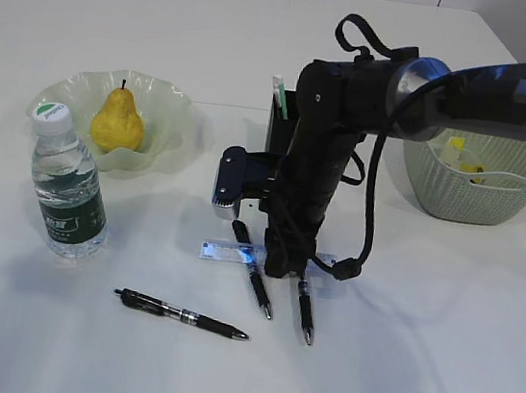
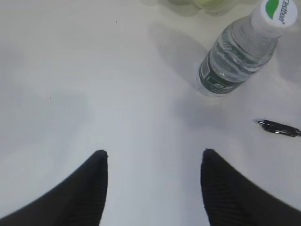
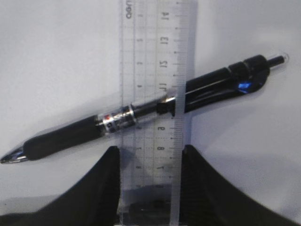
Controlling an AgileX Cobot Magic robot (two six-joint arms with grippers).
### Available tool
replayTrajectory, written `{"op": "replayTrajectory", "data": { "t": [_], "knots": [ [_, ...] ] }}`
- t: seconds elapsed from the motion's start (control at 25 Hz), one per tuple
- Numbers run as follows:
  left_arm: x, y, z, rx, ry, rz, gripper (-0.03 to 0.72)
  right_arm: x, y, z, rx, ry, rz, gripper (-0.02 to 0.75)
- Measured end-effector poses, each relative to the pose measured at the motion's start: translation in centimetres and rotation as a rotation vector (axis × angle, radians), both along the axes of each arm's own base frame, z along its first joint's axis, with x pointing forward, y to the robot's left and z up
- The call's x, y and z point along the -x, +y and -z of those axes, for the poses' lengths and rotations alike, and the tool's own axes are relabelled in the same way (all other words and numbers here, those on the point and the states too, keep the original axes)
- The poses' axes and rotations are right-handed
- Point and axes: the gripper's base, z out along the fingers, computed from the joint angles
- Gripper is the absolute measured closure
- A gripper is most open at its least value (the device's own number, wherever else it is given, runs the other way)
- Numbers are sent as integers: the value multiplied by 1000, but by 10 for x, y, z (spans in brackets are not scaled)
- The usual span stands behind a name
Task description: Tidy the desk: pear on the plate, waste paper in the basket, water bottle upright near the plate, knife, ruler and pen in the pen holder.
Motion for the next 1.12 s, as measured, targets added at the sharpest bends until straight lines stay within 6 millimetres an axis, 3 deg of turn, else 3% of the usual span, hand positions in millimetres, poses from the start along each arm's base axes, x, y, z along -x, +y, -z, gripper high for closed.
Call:
{"op": "replayTrajectory", "data": {
  "t": [0.64, 0.8, 1.12],
  "knots": [
    [0, 0, 0, 0, 0, 0, 244, 3, -2, -4, 20, 20, -9, 449],
    [-1, 0, -1, 2, -18, 1, 244, 3, -2, -13, 12, 4, -10, 449],
    [-2, 0, -1, 2, -23, 1, 244, 3, -1, -51, -62, -94, 39, 450]
  ]
}}
